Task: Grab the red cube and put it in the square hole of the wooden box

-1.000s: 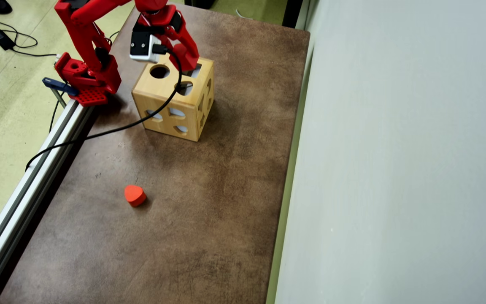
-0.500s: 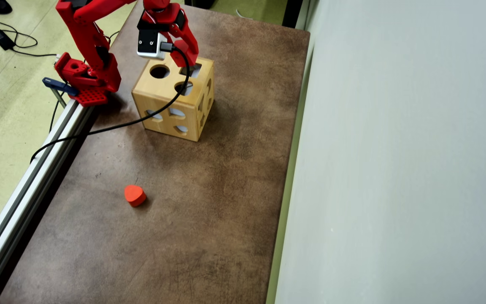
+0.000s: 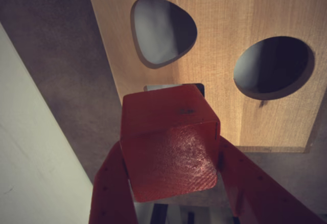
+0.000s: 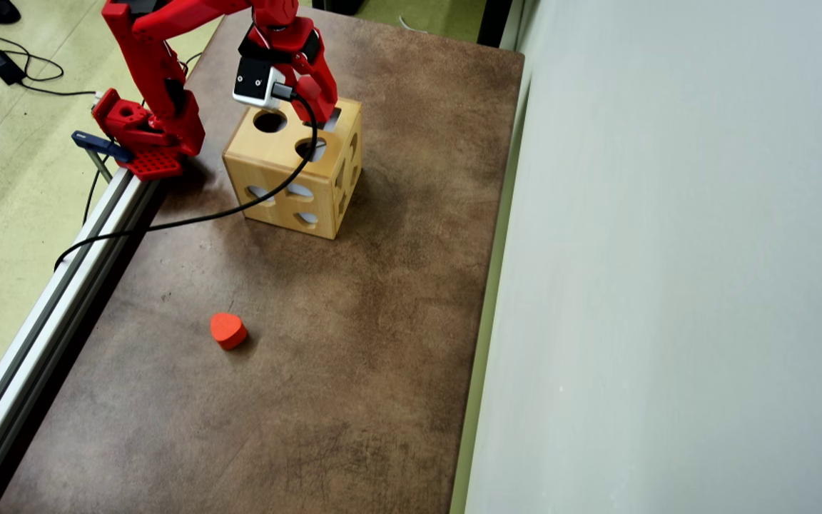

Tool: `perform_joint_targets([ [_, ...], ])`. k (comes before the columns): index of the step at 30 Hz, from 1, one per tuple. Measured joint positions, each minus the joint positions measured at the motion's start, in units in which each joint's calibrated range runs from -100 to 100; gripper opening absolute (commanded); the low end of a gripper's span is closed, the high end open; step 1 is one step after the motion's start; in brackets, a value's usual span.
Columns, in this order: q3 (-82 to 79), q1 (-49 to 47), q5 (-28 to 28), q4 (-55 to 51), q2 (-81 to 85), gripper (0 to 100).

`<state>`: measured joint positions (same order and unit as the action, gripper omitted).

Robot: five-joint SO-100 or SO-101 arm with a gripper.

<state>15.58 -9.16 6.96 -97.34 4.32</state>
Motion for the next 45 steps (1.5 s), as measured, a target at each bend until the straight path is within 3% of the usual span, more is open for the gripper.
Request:
perform_joint_targets([
  [10,0.0,-0.1,4.6,0.0,0.0,3],
  [45,0.0,-3.9,2.9,0.0,-7.2,4],
])
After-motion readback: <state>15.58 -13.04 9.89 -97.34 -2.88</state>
